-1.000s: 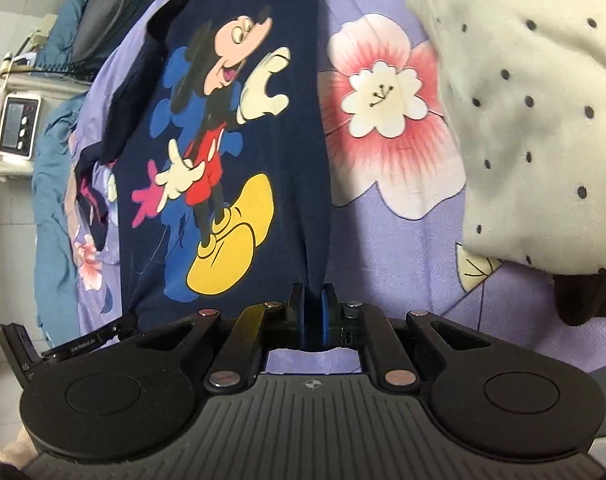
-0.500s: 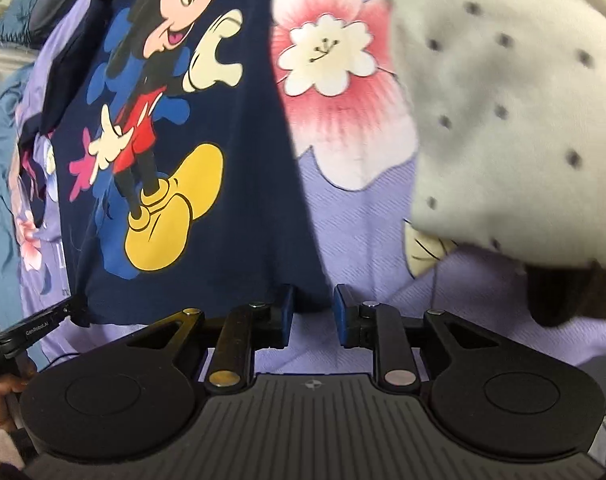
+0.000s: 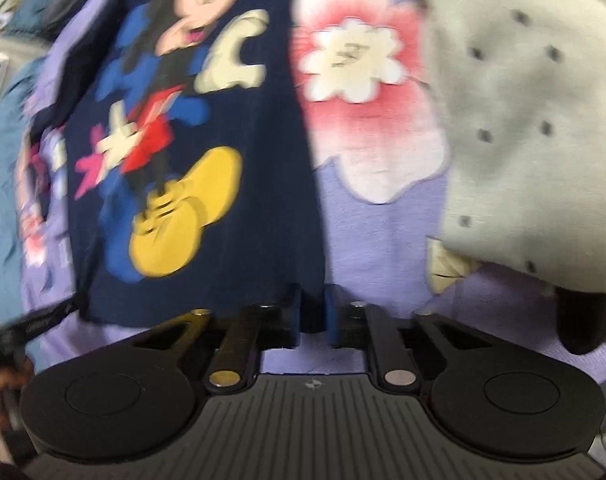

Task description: Fold small clothes

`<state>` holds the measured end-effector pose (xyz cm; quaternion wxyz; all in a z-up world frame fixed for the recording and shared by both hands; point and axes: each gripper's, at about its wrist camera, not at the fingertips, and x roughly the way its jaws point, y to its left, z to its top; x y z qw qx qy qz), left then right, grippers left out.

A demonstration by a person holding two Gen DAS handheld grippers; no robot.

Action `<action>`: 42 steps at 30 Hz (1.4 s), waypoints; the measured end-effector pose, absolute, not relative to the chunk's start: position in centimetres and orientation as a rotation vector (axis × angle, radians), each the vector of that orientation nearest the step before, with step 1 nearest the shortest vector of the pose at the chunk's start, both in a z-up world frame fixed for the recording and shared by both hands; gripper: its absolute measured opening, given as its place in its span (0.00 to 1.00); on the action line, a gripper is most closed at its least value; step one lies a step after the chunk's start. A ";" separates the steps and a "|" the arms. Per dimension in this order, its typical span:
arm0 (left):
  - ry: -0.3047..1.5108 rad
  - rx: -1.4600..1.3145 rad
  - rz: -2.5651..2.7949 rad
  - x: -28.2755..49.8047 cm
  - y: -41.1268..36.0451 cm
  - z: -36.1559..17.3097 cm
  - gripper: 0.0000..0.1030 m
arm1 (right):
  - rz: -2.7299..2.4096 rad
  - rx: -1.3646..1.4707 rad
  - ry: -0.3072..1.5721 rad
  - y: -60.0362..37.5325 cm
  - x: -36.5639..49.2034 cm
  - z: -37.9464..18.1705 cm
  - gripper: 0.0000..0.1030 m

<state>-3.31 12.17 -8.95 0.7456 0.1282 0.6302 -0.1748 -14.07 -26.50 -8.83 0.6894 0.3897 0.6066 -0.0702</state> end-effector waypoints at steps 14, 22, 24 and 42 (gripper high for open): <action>1.380 0.283 -0.369 -2.8 12.3 -8.6 0.56 | -0.204 0.717 1.428 -27.3 -13.5 -7.3 0.24; 1.206 0.330 -0.332 -0.4 12.7 -4.9 0.65 | -0.282 0.702 1.339 -29.7 -13.9 -4.1 0.48; 1.142 0.353 -0.356 1.1 11.6 -3.7 0.69 | -0.289 0.680 1.291 -30.8 -13.1 -2.5 0.48; 1.056 0.454 -0.744 9.9 -6.2 -6.0 0.71 | -0.141 0.309 1.061 -31.4 0.7 2.0 0.57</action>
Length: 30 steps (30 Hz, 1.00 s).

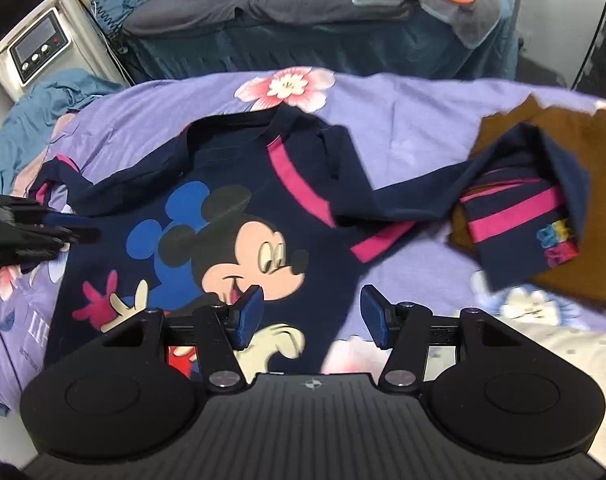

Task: Fold small clothes
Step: 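Move both open grippers over the flattened sweatshirt toward its collar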

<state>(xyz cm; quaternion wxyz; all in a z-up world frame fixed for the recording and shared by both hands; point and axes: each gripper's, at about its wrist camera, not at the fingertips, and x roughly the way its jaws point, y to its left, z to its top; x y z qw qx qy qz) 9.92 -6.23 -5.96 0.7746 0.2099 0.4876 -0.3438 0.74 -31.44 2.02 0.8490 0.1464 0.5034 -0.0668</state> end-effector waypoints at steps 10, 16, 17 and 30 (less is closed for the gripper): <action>0.977 0.418 -0.483 22.4 -6.5 -8.3 0.71 | -0.136 0.402 1.164 -29.8 1.9 -1.2 0.58; 1.060 0.357 -0.288 29.6 -4.0 -10.5 0.71 | -0.226 0.494 1.171 -31.2 1.7 -2.4 0.60; 1.055 0.372 -0.289 29.6 -4.0 -10.7 0.71 | -0.237 0.516 1.170 -31.5 1.7 -2.6 0.60; 0.943 0.371 -0.512 22.8 -2.8 -8.7 1.00 | -0.305 0.583 1.120 -32.8 2.8 -3.6 0.65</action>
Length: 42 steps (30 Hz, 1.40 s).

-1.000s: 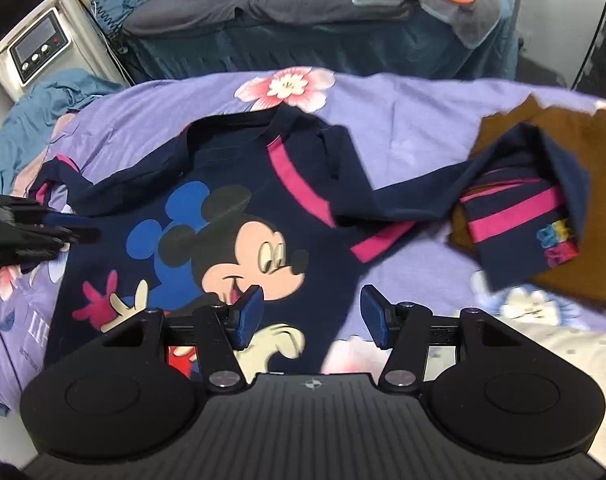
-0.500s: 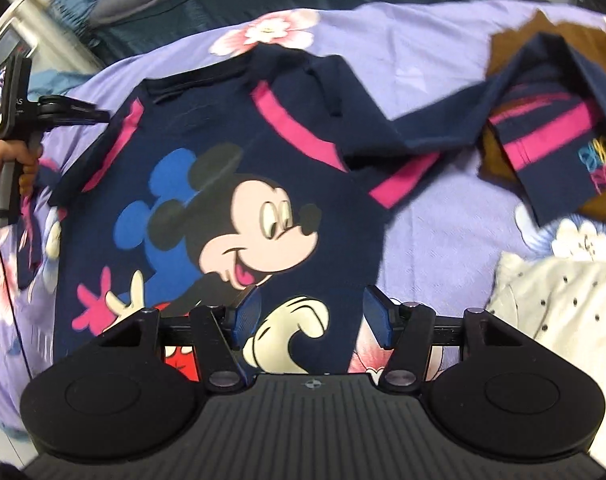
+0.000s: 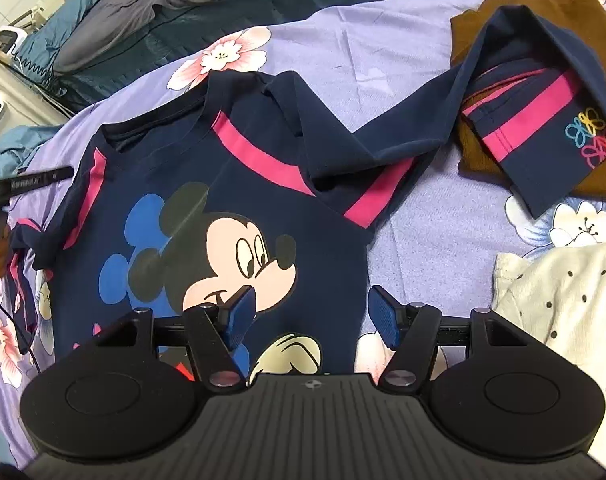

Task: Fold small clothes
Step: 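Move both open grippers over the flattened sweatshirt toward its collar, then reach the right gripper to the sleeve cuff with the flower logo and grasp it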

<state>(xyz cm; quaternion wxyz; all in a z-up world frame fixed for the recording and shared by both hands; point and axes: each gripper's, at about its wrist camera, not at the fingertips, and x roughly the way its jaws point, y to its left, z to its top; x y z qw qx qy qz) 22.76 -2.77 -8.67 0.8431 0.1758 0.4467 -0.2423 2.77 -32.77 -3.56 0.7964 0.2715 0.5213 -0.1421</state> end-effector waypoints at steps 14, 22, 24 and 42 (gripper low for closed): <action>0.922 0.386 -0.464 27.4 -3.2 -9.3 0.36 | -0.282 0.508 1.118 -32.2 5.1 -3.6 0.65; 0.919 0.289 -0.345 29.1 -1.8 -8.7 0.34 | -0.268 0.452 1.086 -32.2 7.4 -3.1 0.65; 0.910 0.269 -0.390 27.4 -1.6 -8.0 0.49 | -0.260 0.407 1.062 -32.4 8.3 -3.1 0.65; 0.968 0.383 -0.492 19.0 -4.2 -11.4 1.00 | -0.465 0.225 1.075 -40.2 18.8 -5.0 0.02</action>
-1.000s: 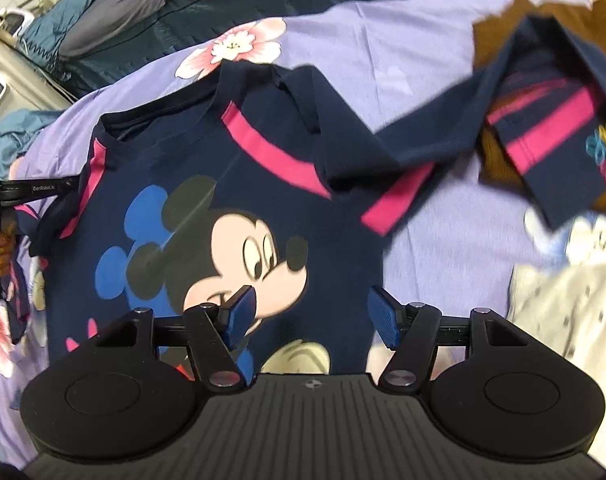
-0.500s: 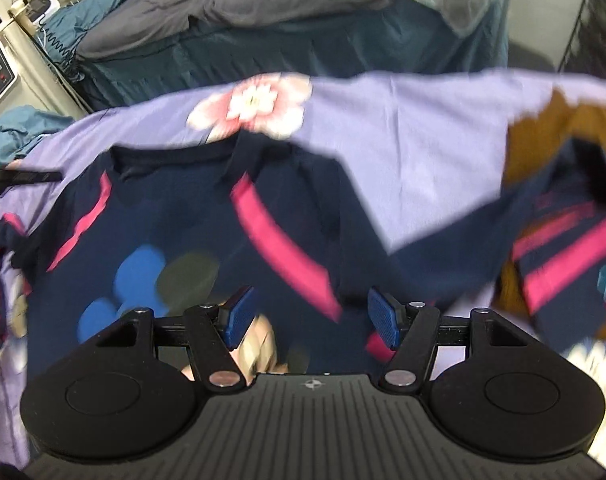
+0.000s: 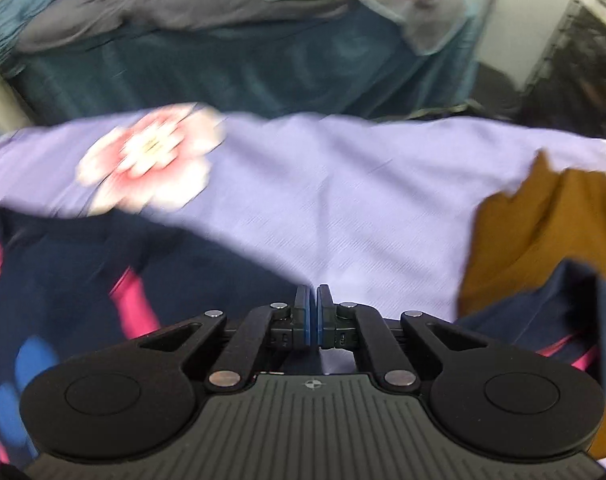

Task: Fold small clothes
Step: 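Reach the right gripper to the sleeve cuff with the flower logo and grasp it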

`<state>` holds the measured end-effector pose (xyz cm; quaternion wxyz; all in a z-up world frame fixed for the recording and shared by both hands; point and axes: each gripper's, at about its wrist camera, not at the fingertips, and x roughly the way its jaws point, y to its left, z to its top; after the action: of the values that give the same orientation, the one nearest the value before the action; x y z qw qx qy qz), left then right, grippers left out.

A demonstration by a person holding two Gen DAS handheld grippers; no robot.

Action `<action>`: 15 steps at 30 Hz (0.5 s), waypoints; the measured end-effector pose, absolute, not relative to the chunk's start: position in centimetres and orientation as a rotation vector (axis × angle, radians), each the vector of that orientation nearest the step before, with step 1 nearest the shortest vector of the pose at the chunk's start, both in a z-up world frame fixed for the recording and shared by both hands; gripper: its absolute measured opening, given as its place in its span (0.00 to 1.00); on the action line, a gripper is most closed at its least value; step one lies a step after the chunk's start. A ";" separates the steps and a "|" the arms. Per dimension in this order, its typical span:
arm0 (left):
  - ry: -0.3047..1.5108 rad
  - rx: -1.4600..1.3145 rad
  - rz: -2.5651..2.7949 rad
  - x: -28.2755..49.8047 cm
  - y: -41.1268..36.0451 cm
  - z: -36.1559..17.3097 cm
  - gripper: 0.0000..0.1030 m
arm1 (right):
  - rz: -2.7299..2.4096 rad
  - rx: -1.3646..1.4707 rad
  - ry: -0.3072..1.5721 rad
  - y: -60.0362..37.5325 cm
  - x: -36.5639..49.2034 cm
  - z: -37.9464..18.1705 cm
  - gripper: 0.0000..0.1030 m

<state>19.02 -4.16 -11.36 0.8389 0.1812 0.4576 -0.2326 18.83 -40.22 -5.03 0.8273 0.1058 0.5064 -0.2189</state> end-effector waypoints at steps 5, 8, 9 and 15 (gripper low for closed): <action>0.971 0.401 -0.467 19.0 -4.7 -11.4 1.00 | -0.516 0.208 1.091 -41.5 20.1 -6.3 0.05; 0.986 0.384 -0.452 18.8 -4.6 -11.1 1.00 | -0.501 0.368 0.991 -40.4 17.2 -5.0 0.43; 0.993 0.376 -0.452 18.6 -4.4 -10.9 1.00 | -0.481 0.404 0.971 -39.9 16.0 -4.7 0.49; 0.998 0.323 -0.441 14.6 -2.4 -9.5 1.00 | -0.453 0.477 0.976 -37.4 7.3 -5.1 0.49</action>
<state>14.64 -2.38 -9.54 0.8425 0.1529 0.4724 -0.2089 7.29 -37.42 -5.08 0.8318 0.2250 0.4604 -0.2135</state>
